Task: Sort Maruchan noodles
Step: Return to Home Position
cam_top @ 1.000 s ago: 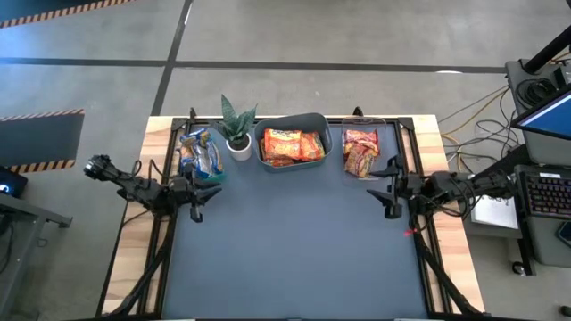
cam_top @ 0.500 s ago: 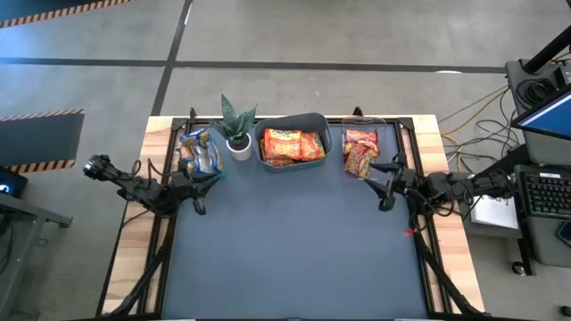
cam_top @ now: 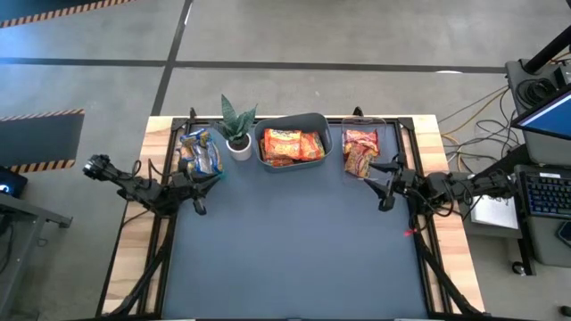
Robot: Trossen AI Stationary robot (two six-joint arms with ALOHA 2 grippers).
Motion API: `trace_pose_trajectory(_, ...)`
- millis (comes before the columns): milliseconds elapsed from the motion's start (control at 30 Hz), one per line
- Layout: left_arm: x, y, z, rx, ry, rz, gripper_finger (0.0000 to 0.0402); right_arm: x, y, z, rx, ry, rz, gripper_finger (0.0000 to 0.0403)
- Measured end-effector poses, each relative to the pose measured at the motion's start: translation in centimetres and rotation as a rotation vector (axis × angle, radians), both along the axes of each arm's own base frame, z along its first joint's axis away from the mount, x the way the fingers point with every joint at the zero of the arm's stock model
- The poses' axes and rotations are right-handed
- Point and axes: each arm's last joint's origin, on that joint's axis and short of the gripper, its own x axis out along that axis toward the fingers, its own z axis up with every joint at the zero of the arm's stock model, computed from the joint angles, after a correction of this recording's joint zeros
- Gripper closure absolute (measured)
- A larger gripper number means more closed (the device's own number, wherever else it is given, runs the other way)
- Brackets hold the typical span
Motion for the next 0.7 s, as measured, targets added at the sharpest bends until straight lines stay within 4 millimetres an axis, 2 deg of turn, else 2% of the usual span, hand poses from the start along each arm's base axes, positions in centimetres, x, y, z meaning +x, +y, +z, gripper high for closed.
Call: trace_pose_trajectory(700,-0.01,0.00,0.04,-0.001,-0.001,0.000,0.0361,0.00,0.00,-0.01,-0.001,0.001,0.000,0.0154)
